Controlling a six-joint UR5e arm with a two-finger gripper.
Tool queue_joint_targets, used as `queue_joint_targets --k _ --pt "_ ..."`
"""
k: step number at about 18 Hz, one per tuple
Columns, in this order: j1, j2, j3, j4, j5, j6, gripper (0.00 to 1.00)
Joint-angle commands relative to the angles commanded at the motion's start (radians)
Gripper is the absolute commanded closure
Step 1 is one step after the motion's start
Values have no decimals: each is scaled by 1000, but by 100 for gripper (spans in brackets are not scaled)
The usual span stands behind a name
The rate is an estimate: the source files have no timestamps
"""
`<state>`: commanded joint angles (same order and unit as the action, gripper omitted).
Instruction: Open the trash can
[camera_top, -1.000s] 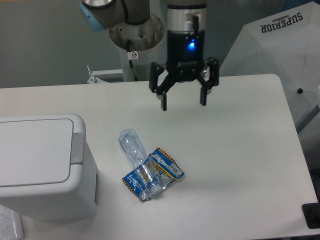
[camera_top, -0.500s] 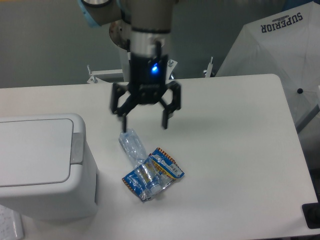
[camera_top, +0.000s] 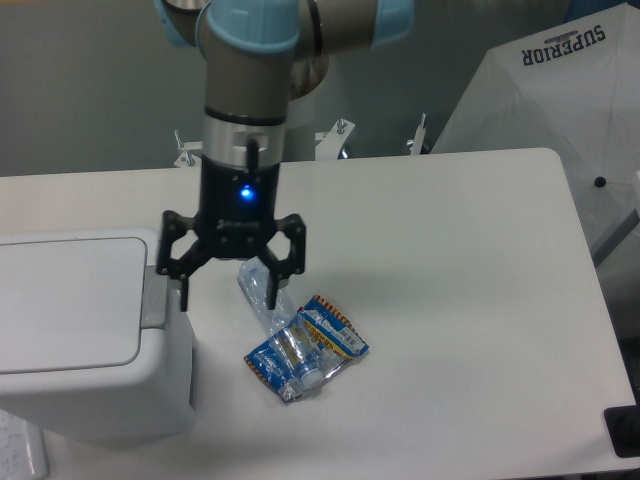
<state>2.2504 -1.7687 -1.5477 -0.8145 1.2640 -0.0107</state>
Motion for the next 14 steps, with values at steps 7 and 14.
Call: queue_joint_targets --k 7,14 --pt "-2 0 -18 3 0 5 0" --pt "-6 3 -31 5 5 5 0"
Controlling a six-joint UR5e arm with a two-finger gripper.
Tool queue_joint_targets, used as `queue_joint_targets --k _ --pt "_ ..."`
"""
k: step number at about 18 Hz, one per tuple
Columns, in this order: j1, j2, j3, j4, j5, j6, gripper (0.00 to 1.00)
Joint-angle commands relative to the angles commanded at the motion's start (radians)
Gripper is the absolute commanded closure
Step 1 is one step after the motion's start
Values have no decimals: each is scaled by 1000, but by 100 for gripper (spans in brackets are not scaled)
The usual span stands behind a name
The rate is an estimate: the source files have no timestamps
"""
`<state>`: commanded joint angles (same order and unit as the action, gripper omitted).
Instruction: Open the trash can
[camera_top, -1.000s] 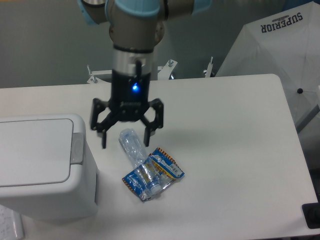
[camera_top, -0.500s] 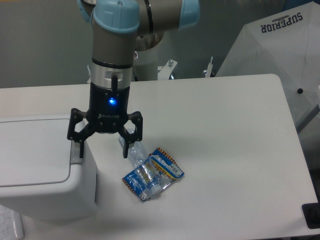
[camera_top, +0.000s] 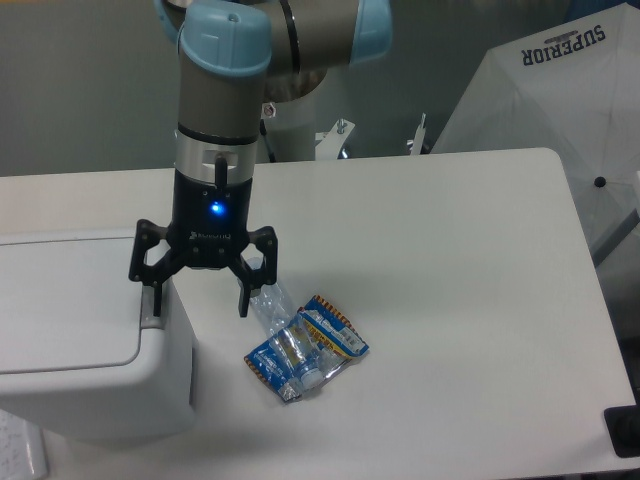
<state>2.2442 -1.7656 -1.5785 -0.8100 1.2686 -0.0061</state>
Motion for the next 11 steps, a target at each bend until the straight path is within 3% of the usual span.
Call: queue_joint_targets --k 11 --pt "0 2 -11 2 0 2 0"
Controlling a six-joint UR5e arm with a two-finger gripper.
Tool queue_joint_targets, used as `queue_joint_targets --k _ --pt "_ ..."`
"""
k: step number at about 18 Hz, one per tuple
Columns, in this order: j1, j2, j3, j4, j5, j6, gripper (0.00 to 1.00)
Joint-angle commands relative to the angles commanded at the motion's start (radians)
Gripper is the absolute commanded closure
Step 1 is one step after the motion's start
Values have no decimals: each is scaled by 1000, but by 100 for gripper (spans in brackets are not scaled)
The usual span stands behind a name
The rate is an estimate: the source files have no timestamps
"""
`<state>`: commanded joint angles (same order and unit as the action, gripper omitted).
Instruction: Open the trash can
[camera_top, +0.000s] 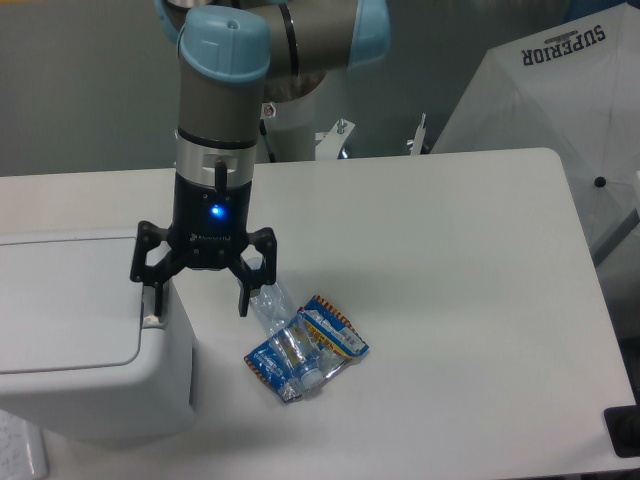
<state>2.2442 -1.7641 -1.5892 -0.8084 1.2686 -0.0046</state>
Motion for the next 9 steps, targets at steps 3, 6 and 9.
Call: queue_joint_targets --k 3,6,9 --pt "0 0 8 0 0 0 0" --pt "0 -3 5 2 0 0 0" --pt "0 -2 0 0 2 0 0"
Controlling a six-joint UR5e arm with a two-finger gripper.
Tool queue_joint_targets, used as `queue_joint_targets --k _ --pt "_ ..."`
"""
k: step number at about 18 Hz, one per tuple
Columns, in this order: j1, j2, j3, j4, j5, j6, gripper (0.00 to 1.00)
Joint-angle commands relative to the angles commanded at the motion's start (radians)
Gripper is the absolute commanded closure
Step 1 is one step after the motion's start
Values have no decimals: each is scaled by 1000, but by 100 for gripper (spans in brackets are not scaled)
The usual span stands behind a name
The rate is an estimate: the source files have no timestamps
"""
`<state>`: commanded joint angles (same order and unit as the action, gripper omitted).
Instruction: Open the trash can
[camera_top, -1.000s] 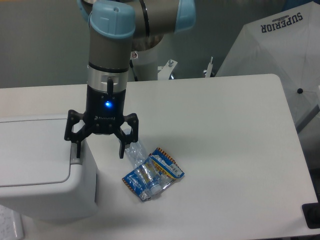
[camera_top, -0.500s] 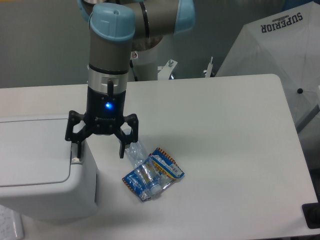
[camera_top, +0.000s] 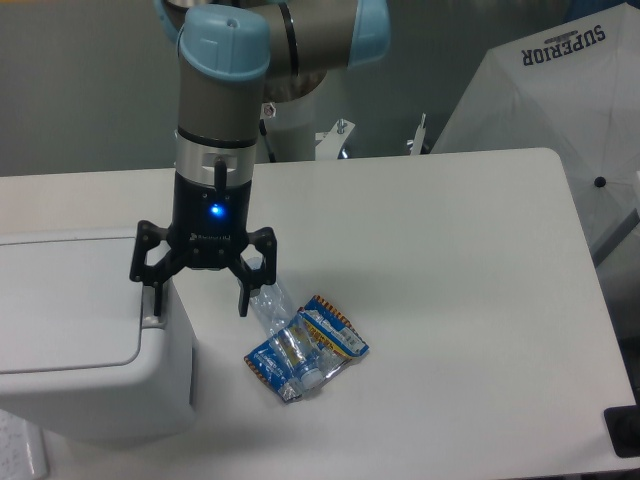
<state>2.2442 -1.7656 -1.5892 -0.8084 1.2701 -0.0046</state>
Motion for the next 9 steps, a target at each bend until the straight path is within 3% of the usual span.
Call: queue_joint_targets --k 9 --pt "0 -3 0 0 0 8 0"
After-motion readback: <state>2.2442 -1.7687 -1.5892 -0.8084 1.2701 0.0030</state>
